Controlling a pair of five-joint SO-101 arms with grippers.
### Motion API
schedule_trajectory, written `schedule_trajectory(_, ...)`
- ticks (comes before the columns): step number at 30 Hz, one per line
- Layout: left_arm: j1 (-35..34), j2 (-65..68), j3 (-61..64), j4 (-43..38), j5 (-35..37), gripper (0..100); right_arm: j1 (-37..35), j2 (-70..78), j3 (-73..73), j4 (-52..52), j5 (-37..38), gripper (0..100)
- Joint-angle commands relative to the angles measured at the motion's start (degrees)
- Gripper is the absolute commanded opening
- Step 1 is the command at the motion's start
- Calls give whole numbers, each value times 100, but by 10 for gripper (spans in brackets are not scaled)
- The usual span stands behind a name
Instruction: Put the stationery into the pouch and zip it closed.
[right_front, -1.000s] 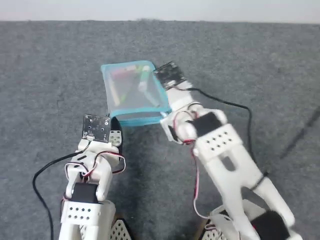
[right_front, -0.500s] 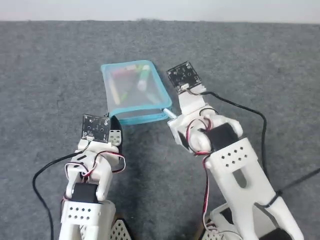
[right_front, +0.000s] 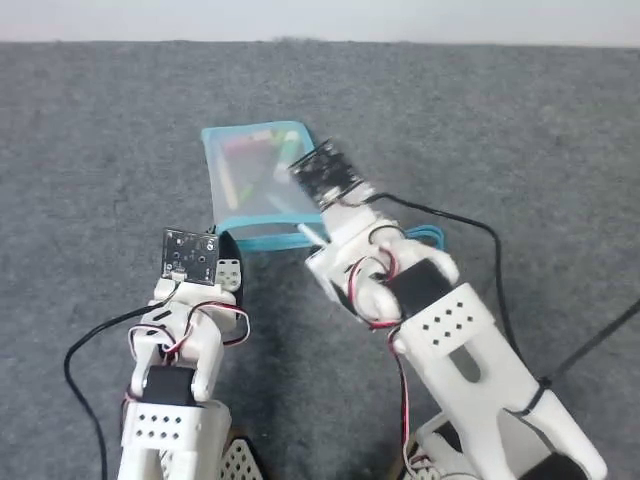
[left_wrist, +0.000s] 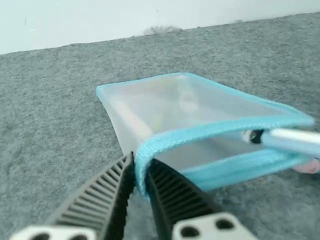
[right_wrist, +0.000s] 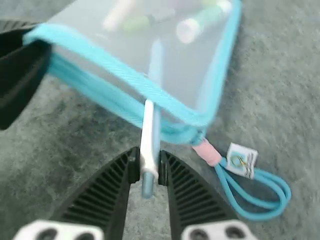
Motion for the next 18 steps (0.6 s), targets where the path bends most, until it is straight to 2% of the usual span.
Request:
schedule_trajectory(1,53,-105,-75,-202,79,12,-286,-268,-44,-198,193,6)
schedule_trajectory(3,53,-105,-75,-202,79,12,-75,-277,-53,-171,53,6)
schedule_trajectory(9,62,-105,-75,-229,79,12,1569,-347,-62,180,-35,6)
schedule_trajectory(11,62,-105,-75,-229,79,12,1710,-347,-53,242,-26,6)
schedule_trajectory(18,70,-105,-84,-229,79,12,1543,-356,-70,312,-220,6)
